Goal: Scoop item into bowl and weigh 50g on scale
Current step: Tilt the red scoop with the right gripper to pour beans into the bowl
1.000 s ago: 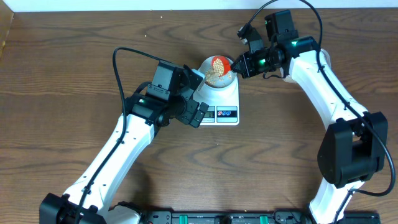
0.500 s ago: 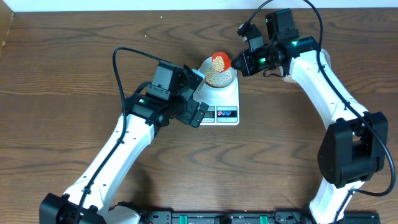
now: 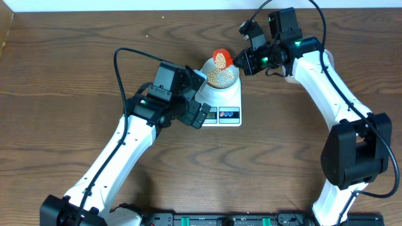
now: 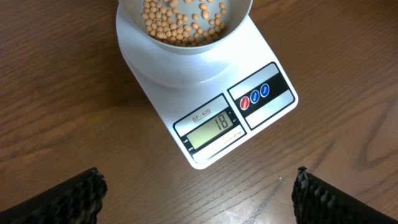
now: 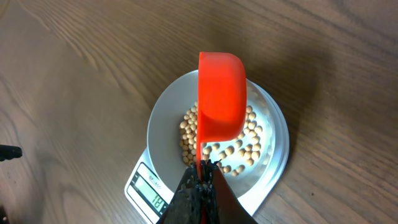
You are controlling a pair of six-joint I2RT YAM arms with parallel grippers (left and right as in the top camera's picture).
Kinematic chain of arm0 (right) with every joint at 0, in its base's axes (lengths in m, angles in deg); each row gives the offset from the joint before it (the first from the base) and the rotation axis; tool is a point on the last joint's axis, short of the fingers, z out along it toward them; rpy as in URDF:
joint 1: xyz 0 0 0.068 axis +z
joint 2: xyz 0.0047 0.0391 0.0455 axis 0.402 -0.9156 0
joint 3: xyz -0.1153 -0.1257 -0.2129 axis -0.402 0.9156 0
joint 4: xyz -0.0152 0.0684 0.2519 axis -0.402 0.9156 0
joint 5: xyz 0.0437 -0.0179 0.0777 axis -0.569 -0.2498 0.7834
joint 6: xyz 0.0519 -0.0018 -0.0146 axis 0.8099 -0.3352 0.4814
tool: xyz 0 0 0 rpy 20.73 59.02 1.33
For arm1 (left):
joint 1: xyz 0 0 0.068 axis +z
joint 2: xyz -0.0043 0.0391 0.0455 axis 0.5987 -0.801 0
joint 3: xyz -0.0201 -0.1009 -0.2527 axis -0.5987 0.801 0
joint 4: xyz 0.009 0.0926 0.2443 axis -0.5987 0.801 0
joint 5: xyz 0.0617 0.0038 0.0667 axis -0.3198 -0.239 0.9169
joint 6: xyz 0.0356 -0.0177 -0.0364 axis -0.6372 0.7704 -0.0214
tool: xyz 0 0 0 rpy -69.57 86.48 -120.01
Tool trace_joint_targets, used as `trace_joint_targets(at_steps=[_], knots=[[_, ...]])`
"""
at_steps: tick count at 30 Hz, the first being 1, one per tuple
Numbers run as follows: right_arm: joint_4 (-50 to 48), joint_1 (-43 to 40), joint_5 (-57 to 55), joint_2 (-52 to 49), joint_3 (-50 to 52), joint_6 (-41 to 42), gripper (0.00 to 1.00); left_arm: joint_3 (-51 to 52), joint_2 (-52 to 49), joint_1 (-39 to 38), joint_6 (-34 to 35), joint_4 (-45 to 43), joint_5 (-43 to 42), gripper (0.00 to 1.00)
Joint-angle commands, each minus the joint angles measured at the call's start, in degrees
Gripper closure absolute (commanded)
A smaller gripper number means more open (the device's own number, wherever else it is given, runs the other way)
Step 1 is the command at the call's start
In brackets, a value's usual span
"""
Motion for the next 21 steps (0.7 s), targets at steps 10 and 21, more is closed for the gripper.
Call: trace_joint_targets(at_steps=[10,21], knots=[[-0.20,0.28,0.37,1.22,-1.25,-1.40,0.99,0.00,0.00,0.13,-0.52,0.17,-0.48,0.02],[-0.17,0.28,0.39,1.33,-1.29,-2.27,0.99,0.00,0.00,0.13,-0.52,0.17,-0.48,0.02]])
